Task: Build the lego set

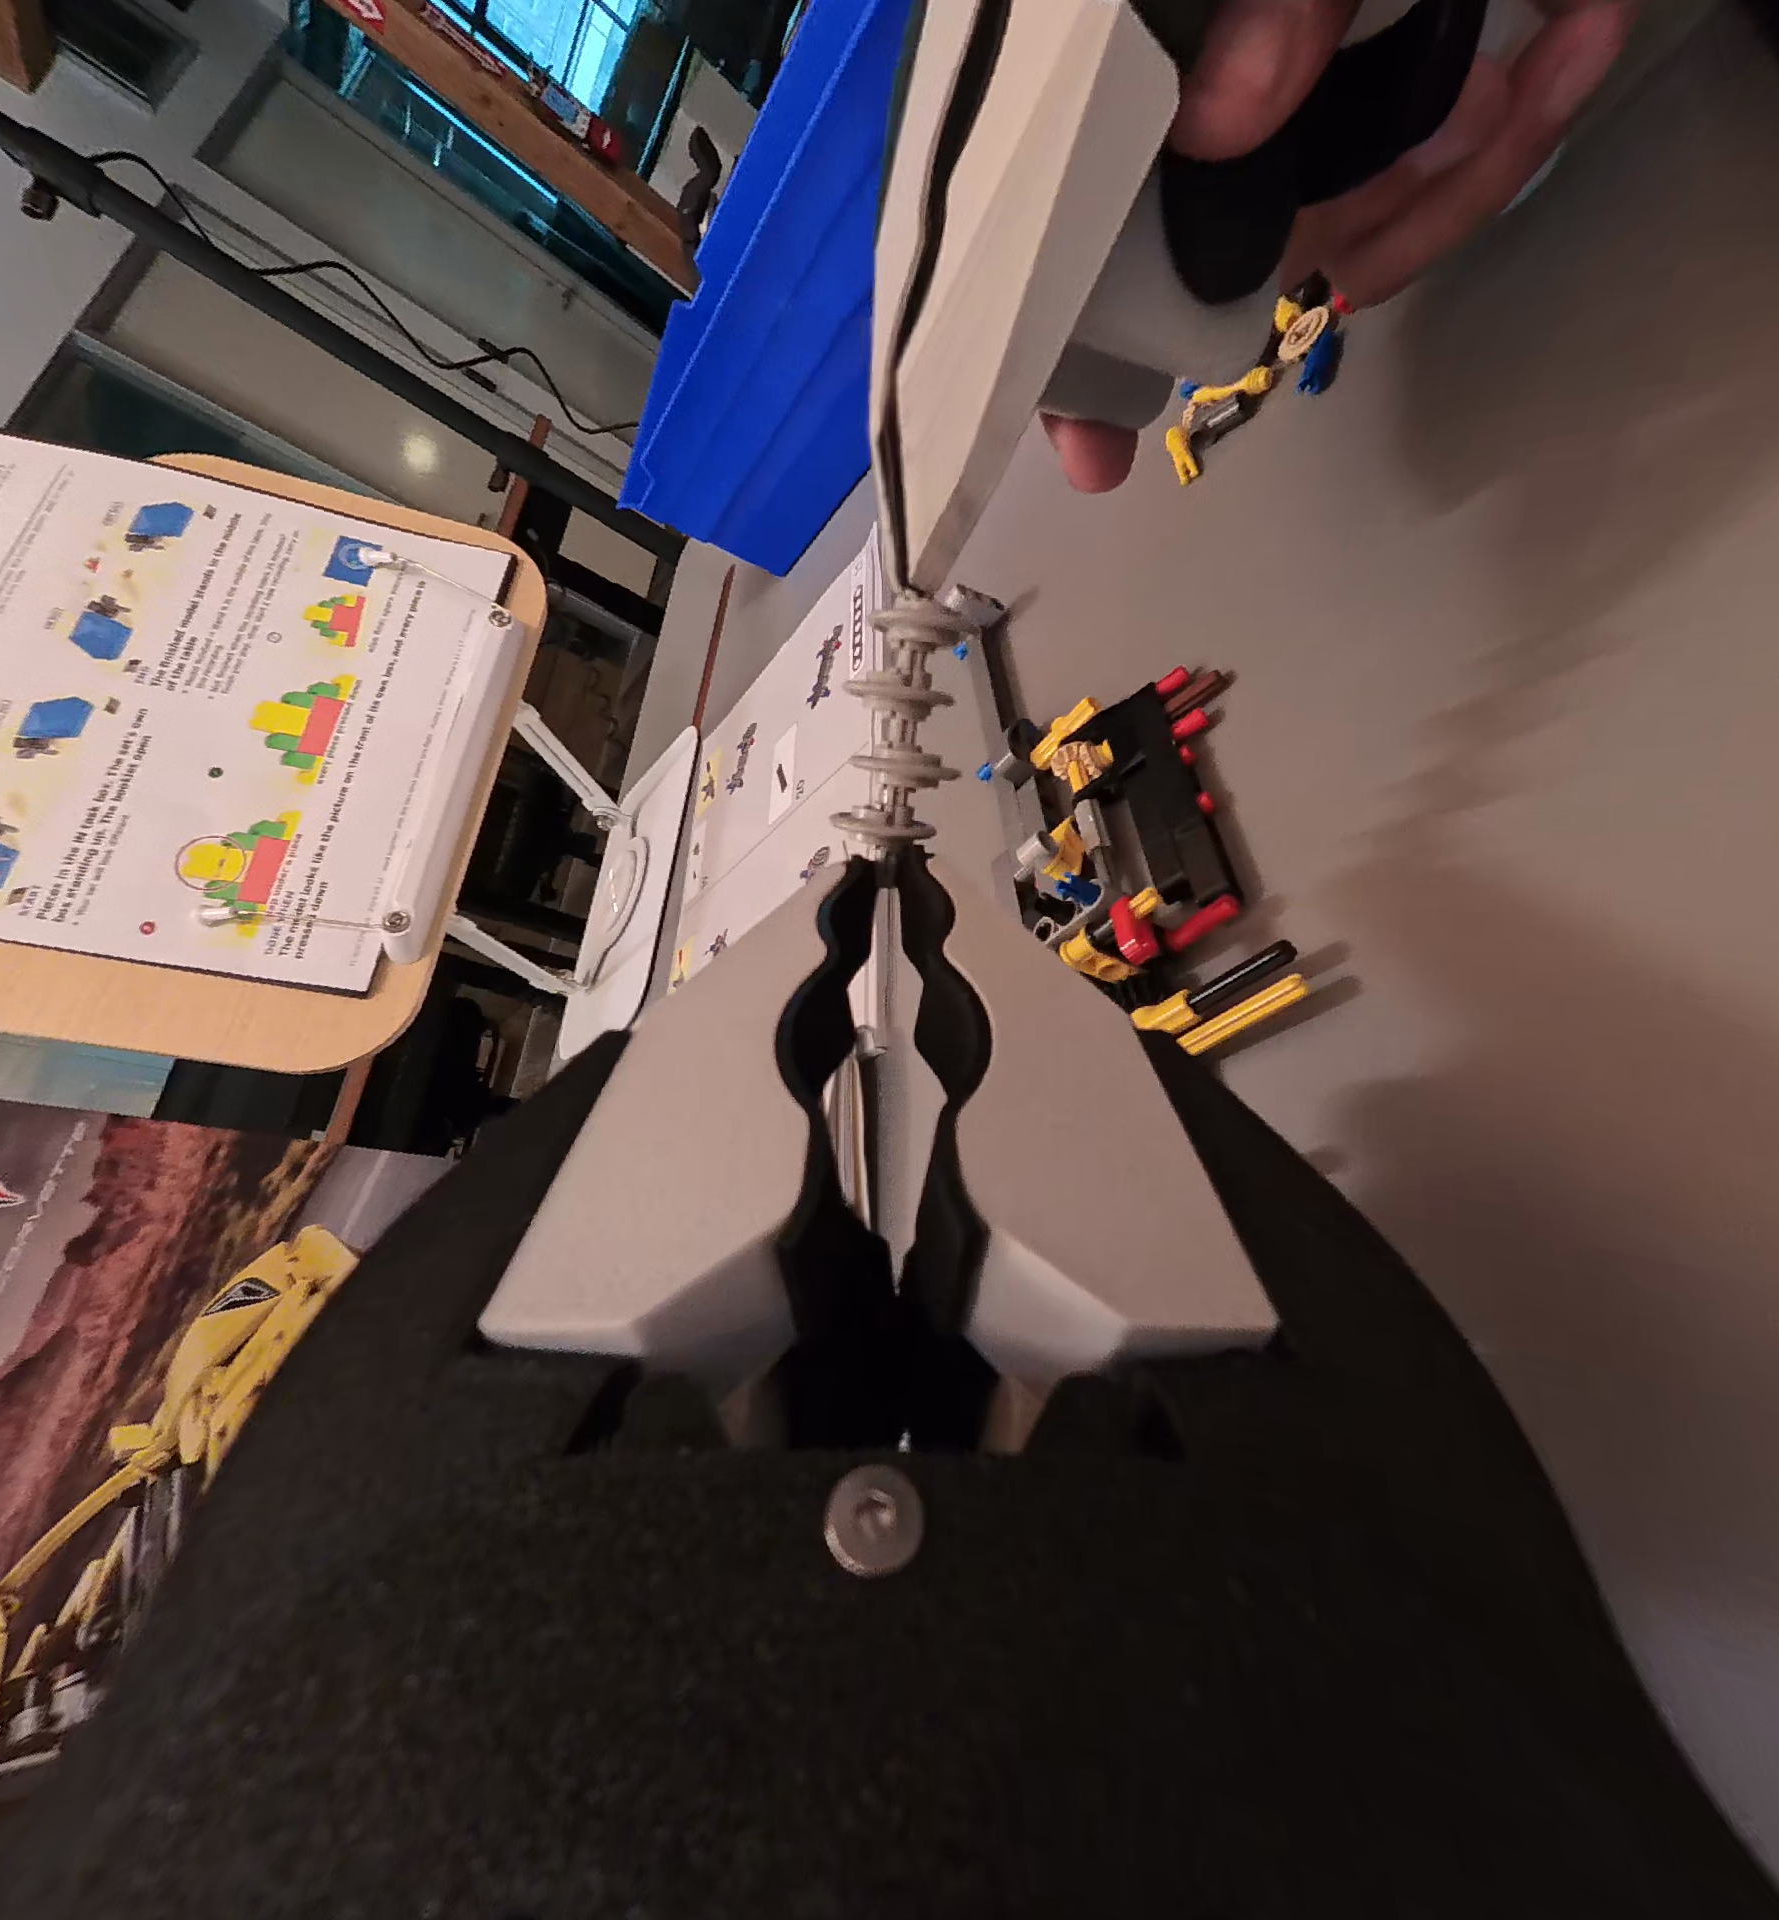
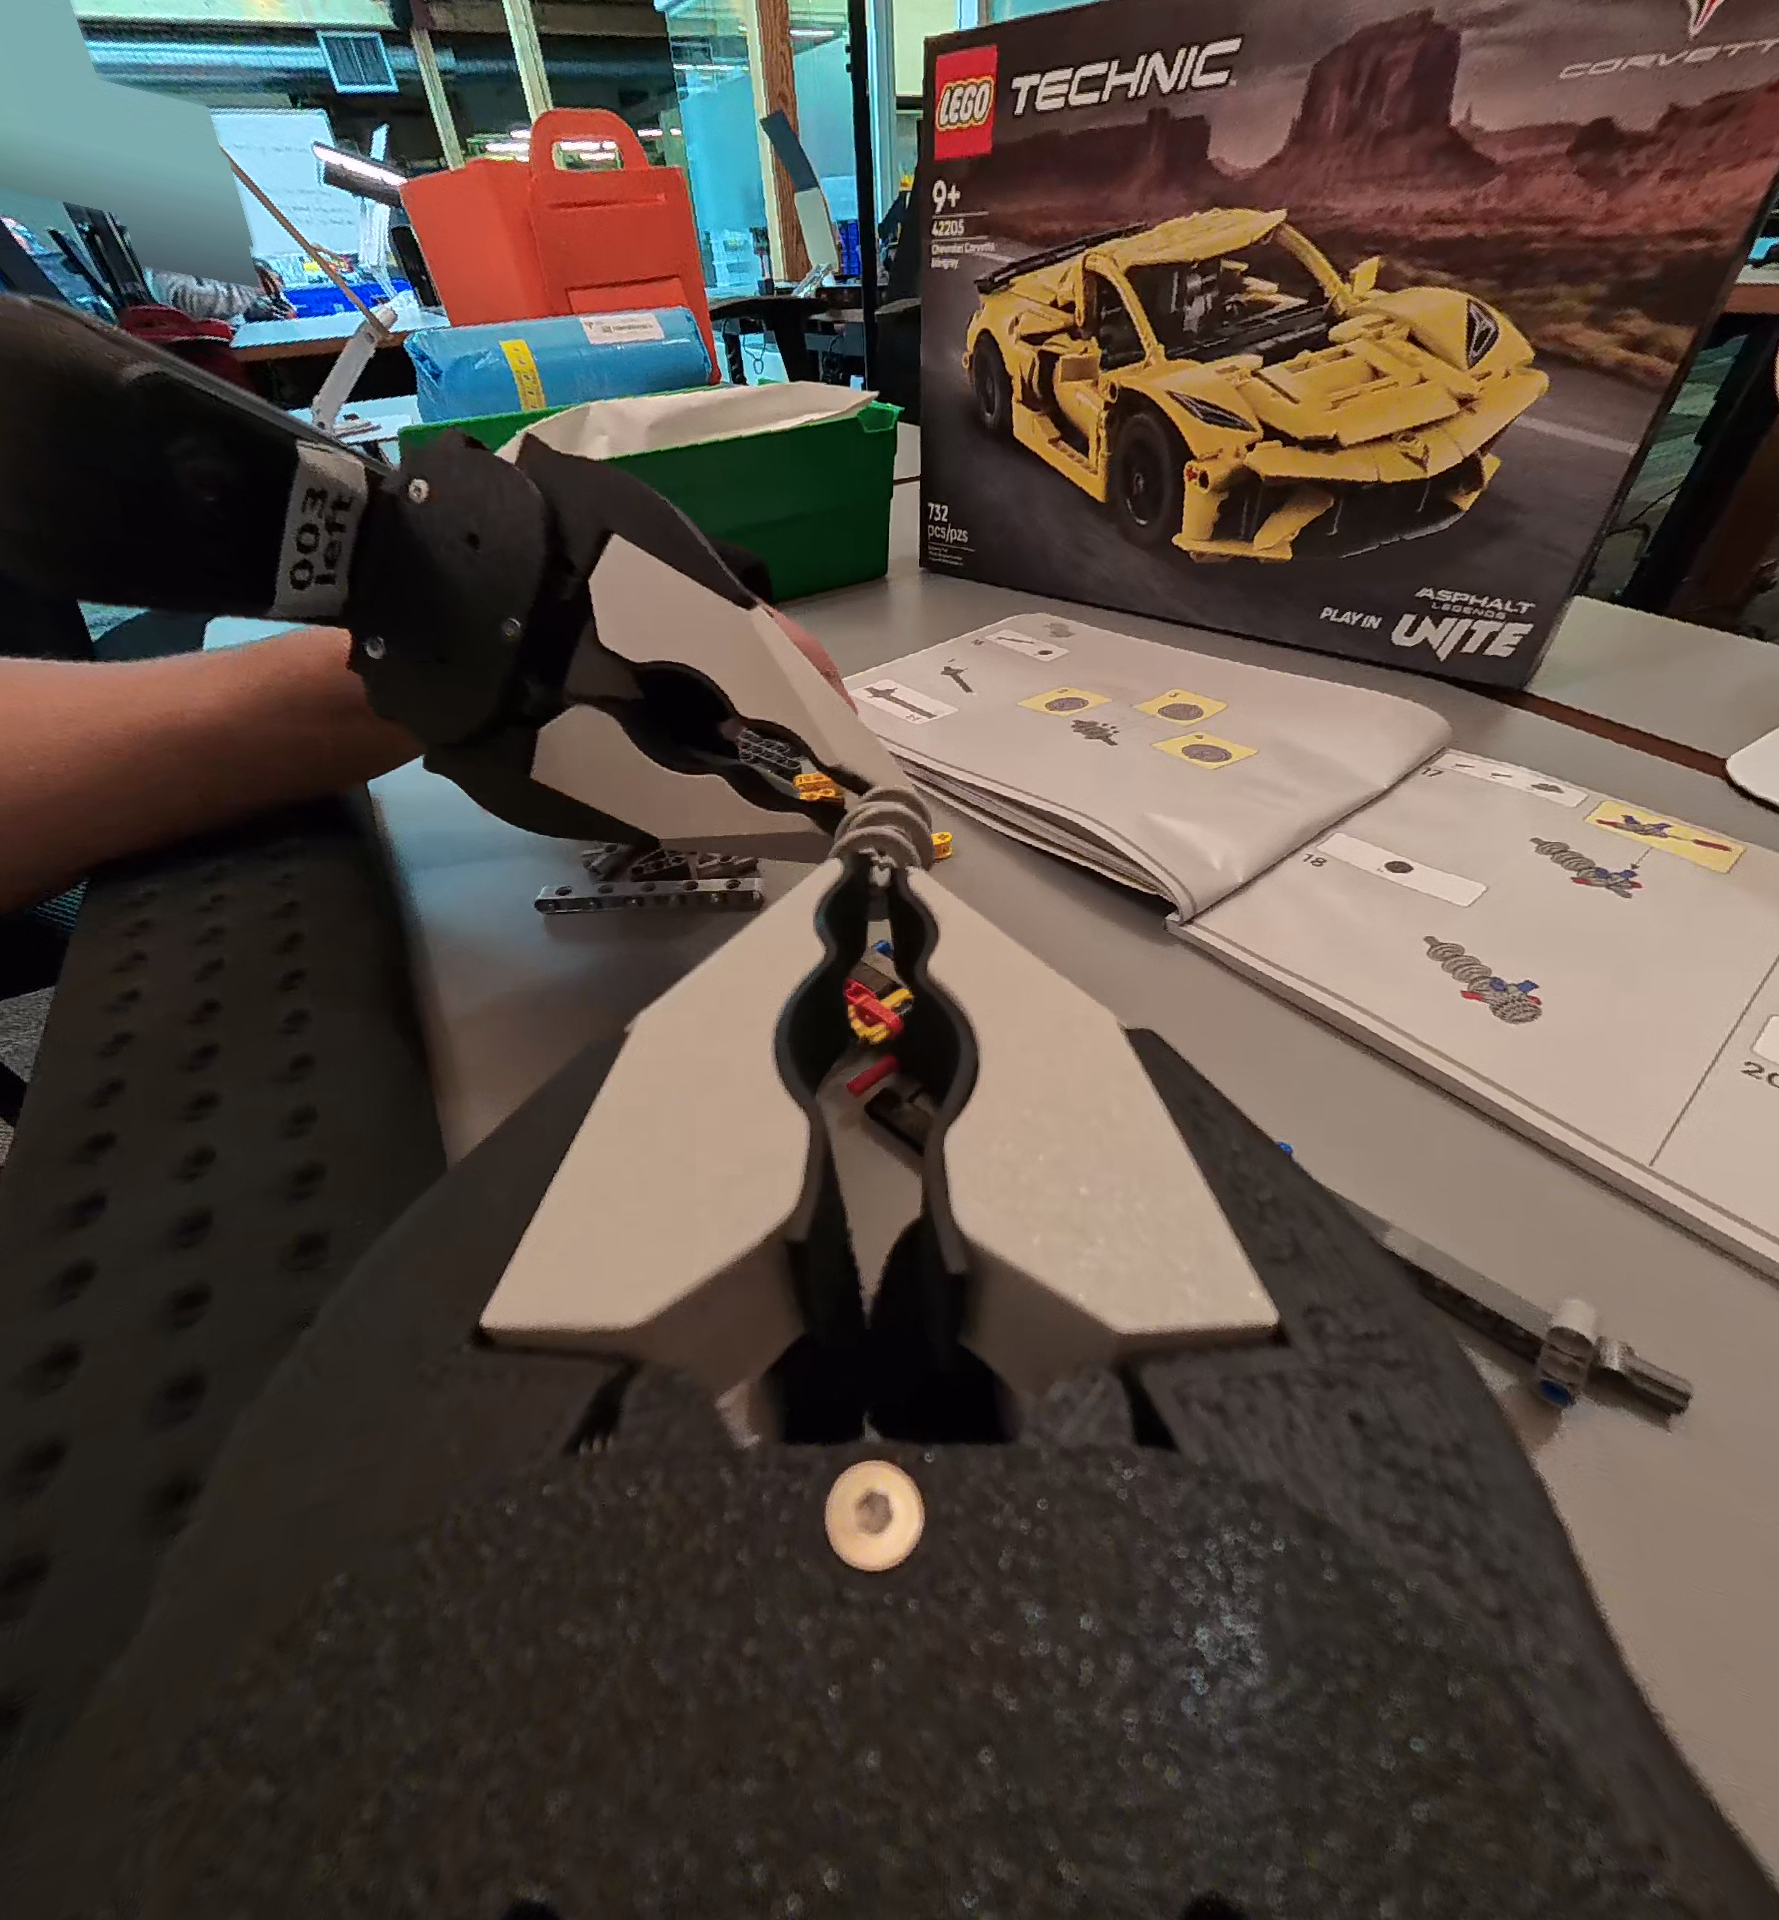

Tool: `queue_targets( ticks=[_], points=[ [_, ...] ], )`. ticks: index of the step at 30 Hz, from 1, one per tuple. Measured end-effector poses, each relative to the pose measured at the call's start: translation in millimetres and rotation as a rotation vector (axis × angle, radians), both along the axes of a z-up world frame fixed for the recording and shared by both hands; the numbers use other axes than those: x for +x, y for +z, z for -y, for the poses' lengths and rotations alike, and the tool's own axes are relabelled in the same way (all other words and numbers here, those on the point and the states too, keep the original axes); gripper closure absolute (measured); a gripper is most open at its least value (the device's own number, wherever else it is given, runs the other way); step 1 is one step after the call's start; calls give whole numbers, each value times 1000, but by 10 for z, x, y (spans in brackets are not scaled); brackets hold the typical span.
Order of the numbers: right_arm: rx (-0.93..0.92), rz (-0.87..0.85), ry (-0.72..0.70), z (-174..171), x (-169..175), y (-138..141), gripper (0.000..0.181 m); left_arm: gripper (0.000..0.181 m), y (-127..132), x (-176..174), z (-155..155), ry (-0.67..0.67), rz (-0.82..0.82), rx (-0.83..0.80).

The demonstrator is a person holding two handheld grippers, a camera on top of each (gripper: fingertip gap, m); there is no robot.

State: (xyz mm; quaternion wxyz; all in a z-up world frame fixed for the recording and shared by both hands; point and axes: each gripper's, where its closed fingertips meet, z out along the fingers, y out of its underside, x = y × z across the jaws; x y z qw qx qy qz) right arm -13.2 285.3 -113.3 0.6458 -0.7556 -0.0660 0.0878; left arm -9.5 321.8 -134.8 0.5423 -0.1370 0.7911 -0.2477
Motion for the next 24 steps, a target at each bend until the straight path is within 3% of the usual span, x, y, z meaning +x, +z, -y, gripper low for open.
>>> queue_targets(
  ticks=[24],
  points=[
    [1,-46,-37,9,87,21,179,179,43,8,-47,12,19,-6]
  ],
)
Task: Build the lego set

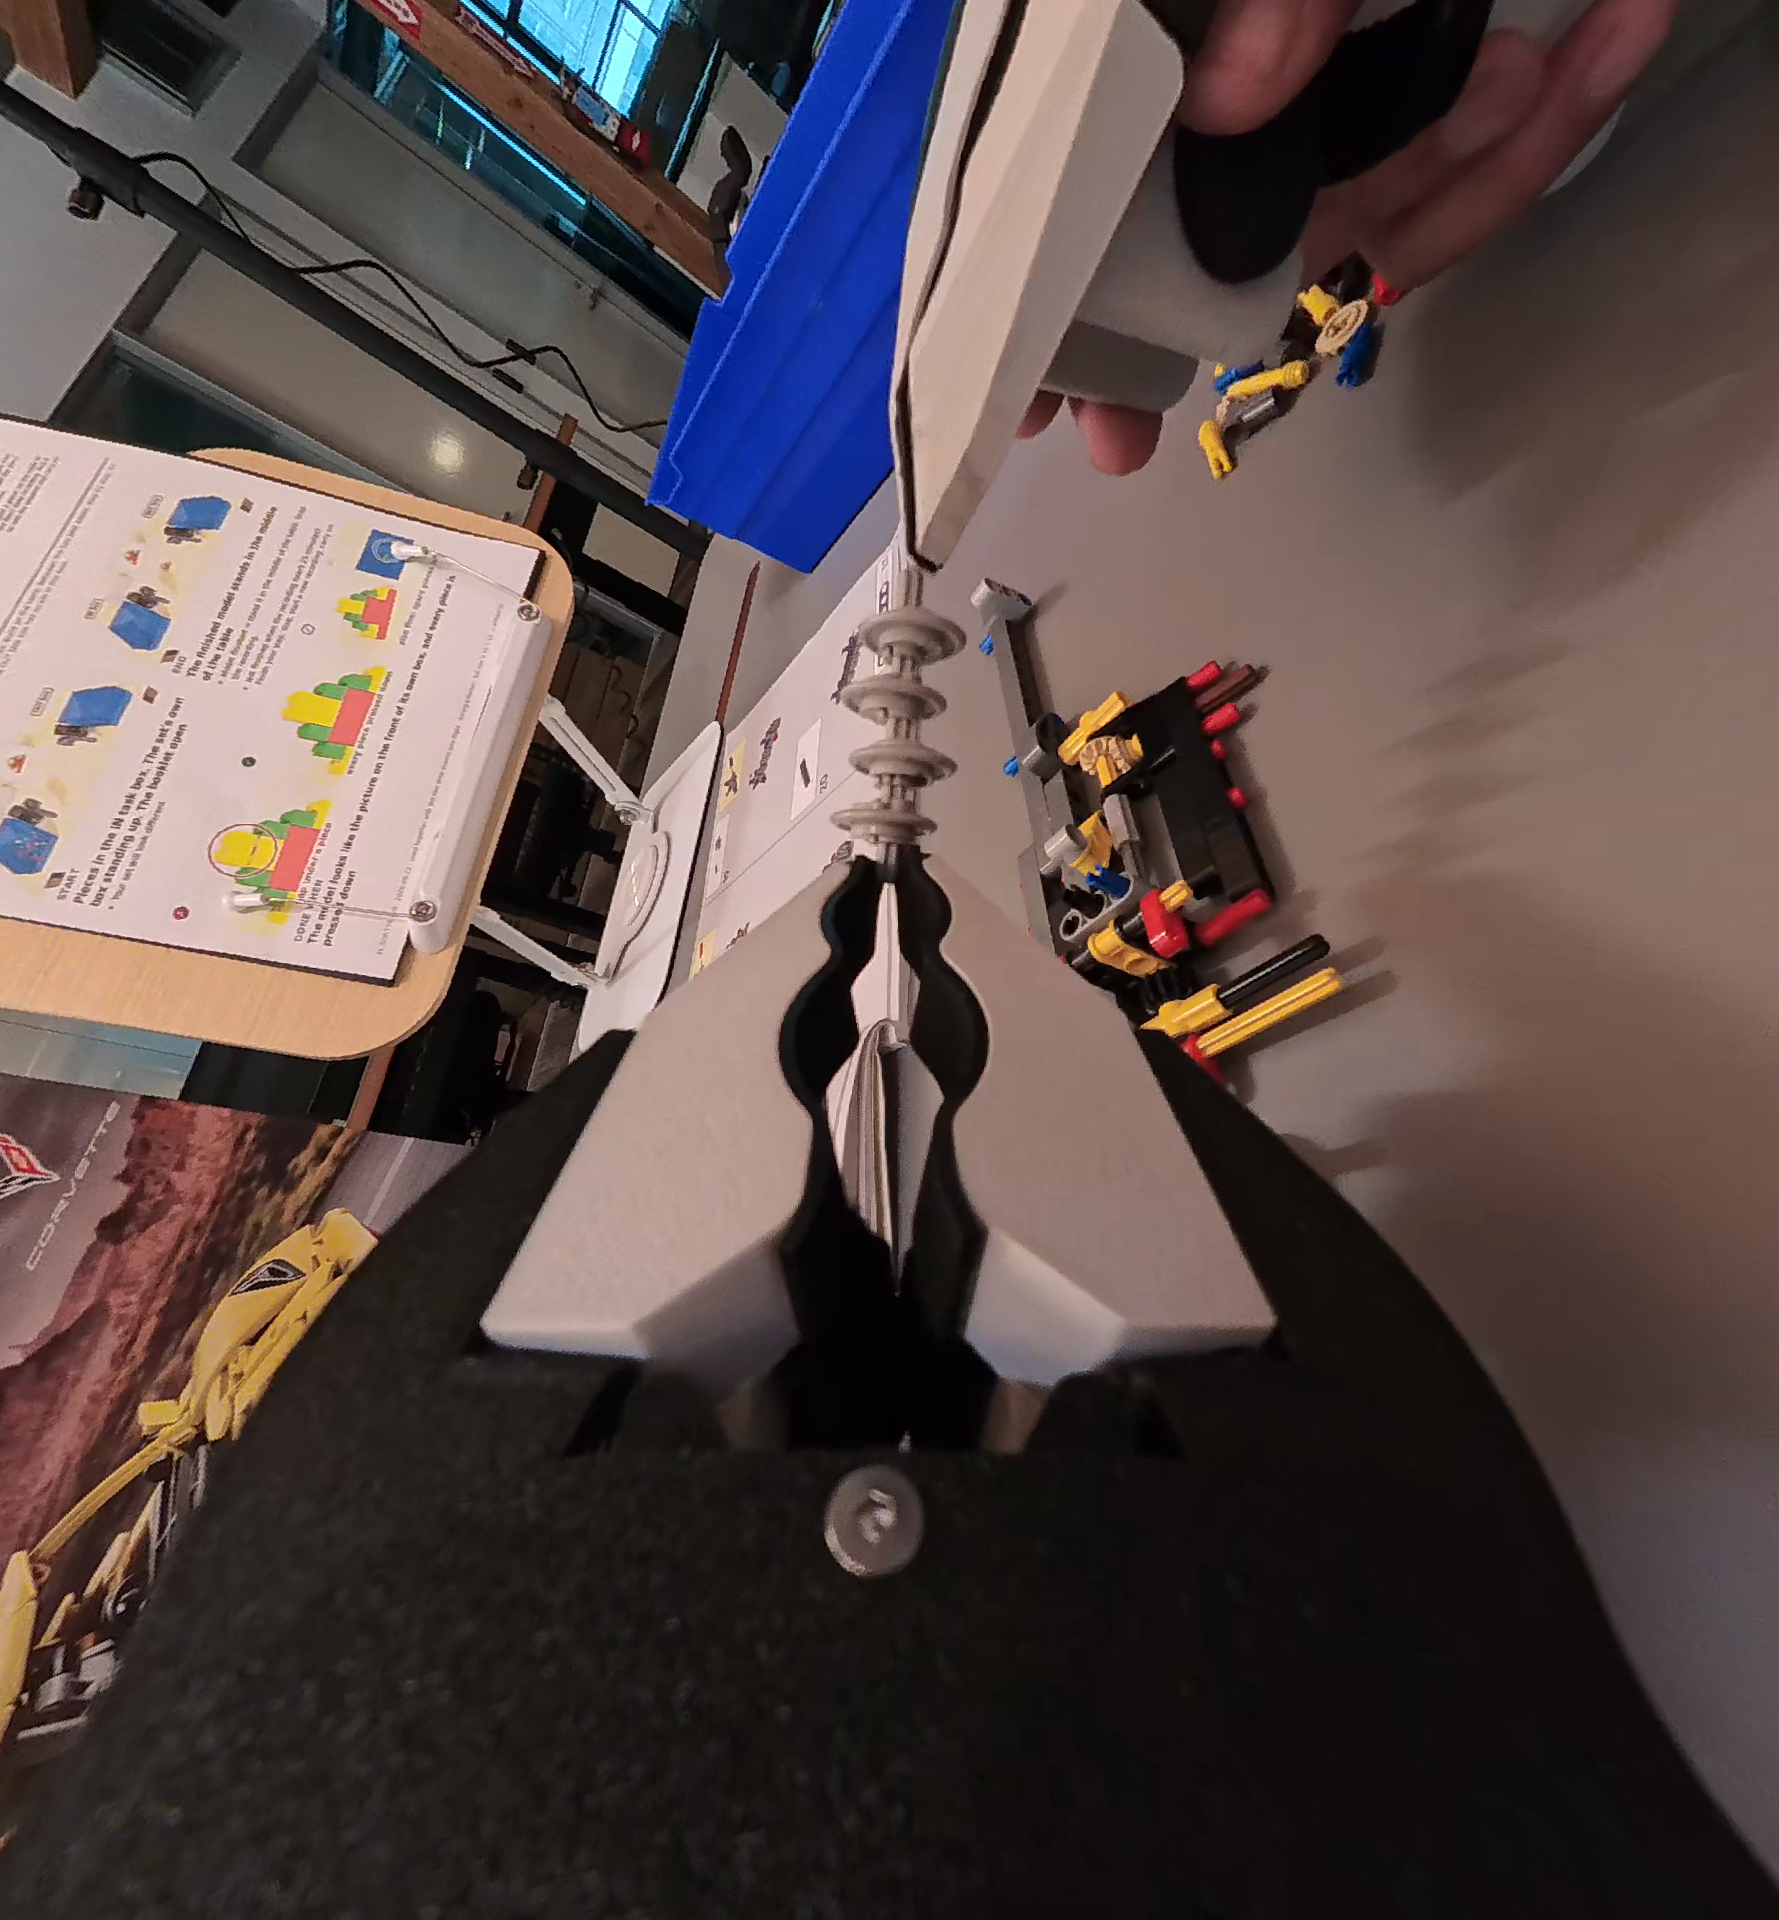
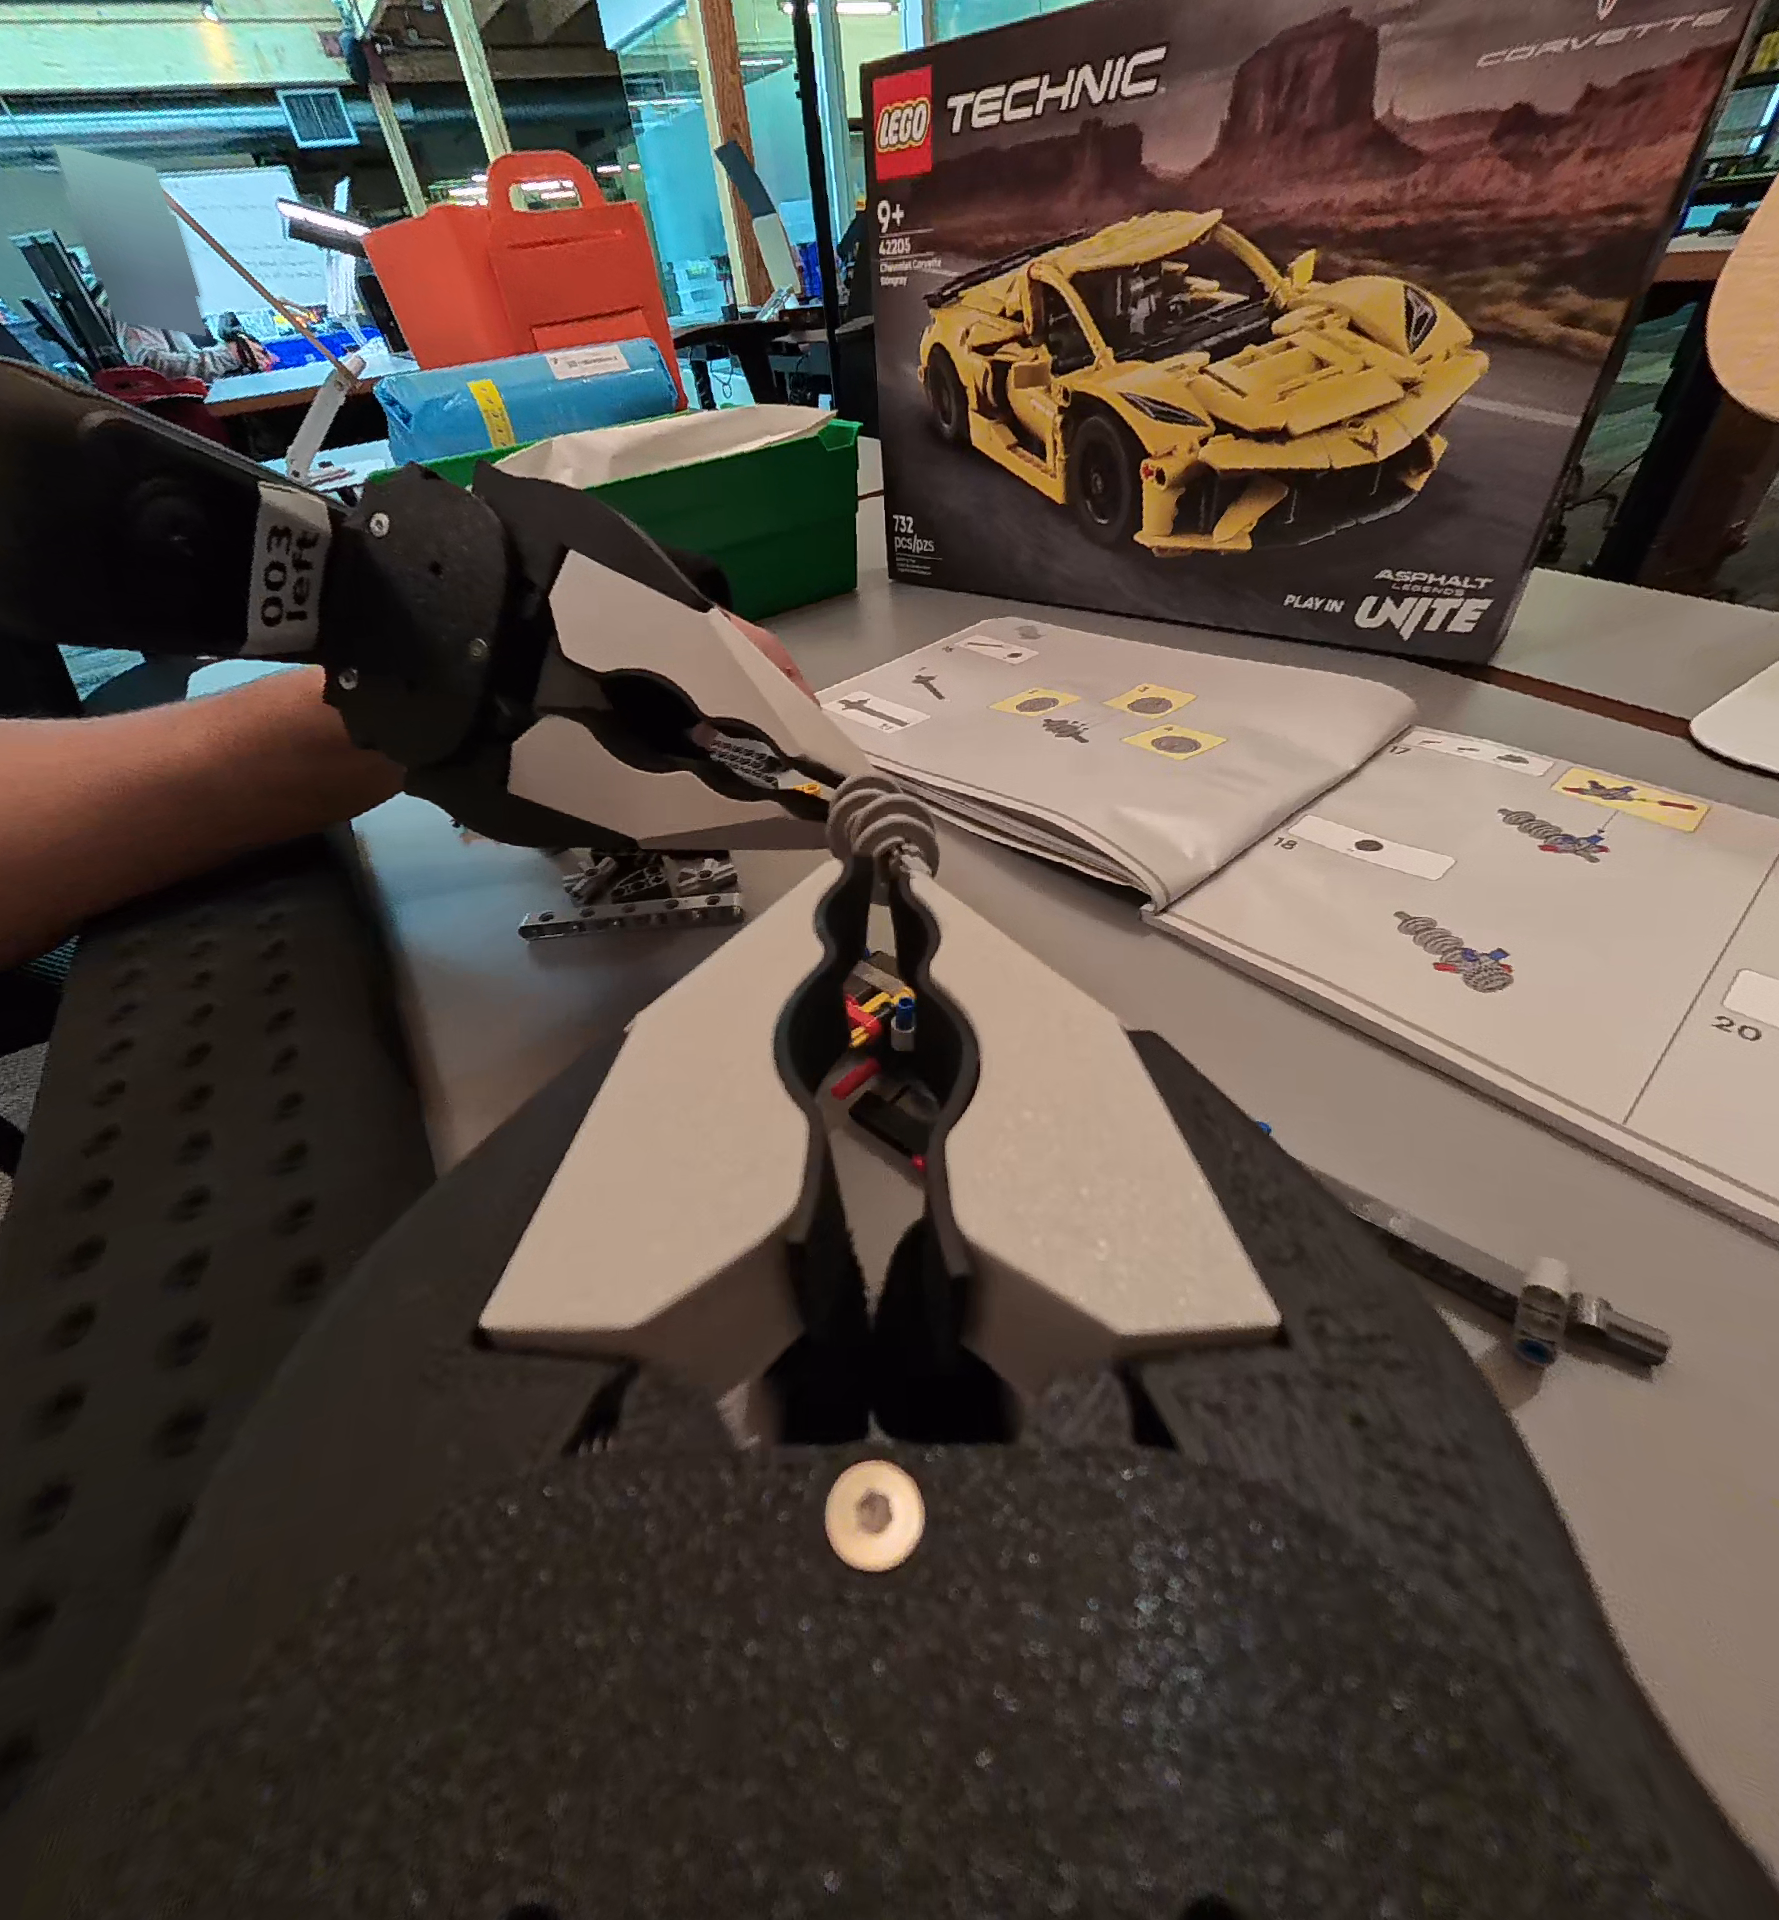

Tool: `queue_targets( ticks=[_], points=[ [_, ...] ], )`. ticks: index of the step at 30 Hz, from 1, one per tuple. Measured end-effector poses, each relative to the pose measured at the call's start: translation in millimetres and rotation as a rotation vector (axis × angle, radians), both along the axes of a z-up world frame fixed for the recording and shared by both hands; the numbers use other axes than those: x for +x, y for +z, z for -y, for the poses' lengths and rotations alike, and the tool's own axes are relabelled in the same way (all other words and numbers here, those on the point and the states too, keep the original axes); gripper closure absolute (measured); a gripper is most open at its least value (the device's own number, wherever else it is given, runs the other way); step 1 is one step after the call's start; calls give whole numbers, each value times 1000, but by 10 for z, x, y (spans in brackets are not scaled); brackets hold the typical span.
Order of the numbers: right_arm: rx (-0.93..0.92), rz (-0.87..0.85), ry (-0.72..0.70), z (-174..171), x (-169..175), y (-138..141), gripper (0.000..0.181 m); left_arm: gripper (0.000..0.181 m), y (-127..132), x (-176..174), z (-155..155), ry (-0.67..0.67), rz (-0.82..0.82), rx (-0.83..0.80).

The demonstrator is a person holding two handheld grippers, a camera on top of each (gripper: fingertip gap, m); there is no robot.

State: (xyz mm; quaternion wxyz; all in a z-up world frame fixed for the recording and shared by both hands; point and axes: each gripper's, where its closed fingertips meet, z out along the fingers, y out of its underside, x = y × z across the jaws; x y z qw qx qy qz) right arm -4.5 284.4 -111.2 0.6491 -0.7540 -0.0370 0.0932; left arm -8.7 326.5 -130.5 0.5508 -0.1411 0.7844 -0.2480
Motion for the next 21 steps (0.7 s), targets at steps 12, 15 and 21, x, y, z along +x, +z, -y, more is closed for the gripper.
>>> queue_targets(
  ticks=[12,15,21],
  points=[
    [-11,28,-20,-10,21,-27,178,179,102,15,-97,31,41,-26],
    [-13,24,-27,-9,33,-29,178,179,136,24,-333,85,57,-24],
    [-22,42,-38,-18,39,-50,179,179,273,-12,-1031,207,105,-118]
  ],
)
